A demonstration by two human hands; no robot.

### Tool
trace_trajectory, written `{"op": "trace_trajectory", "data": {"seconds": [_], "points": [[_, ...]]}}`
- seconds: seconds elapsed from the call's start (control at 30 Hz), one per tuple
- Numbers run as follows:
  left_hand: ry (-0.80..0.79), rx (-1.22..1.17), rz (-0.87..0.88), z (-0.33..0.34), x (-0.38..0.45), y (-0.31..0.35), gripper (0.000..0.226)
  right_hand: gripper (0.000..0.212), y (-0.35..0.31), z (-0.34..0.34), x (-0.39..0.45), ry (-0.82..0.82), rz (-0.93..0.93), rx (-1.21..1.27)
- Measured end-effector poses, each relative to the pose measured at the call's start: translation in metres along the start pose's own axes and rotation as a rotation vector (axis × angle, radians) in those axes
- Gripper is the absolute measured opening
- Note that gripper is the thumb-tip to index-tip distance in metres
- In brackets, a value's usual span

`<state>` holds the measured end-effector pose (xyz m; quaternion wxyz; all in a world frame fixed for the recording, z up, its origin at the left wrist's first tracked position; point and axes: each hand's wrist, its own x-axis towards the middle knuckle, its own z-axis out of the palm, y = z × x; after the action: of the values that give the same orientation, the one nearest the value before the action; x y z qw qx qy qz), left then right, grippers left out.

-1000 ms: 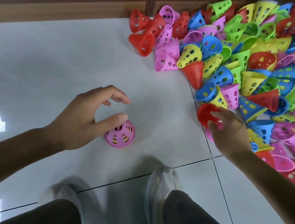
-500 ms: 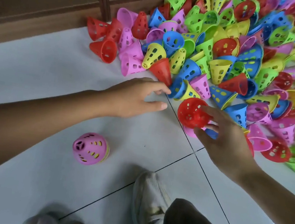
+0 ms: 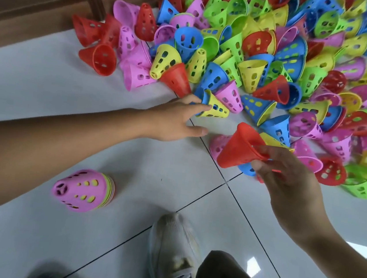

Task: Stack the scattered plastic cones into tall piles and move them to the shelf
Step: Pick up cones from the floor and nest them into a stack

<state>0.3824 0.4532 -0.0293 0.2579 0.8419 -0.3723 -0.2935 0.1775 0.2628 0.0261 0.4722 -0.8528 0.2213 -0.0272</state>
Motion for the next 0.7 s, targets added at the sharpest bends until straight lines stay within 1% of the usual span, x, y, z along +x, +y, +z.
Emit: {"op": "trace_trajectory", "data": {"seconds": [0.07,0.17,0.33,0.4,0.47,0.57,0.7], "points": [[0.007,-0.008,0.014,0.001,-0.002,-0.002,0.071,0.027,0.002,0.003,0.002,-0.004,-0.003,-0.012],[0.045,-0.062,0.002,0.005,-0.008,-0.008,0.066,0.025,0.002,0.010,0.004,-0.049,-0.039,-0.013],[0.341,-0.138,-0.008,0.001,-0.029,-0.014,0.036,0.028,-0.002,0.033,0.007,-0.107,-0.072,0.049],[0.421,-0.197,-0.047,-0.006,-0.042,-0.017,0.028,0.028,-0.005,0.044,0.008,-0.147,-0.099,0.066],[0.493,-0.259,-0.125,-0.013,-0.059,-0.022,0.021,0.027,-0.010,0.056,0.009,-0.200,-0.139,0.072],[0.609,-0.331,-0.220,-0.025,-0.087,-0.028,0.014,0.026,-0.024,0.075,0.011,-0.280,-0.194,0.093],[0.766,-0.504,-0.294,-0.040,-0.127,-0.039,0.015,0.027,-0.046,0.096,0.010,-0.390,-0.248,0.137]]}}
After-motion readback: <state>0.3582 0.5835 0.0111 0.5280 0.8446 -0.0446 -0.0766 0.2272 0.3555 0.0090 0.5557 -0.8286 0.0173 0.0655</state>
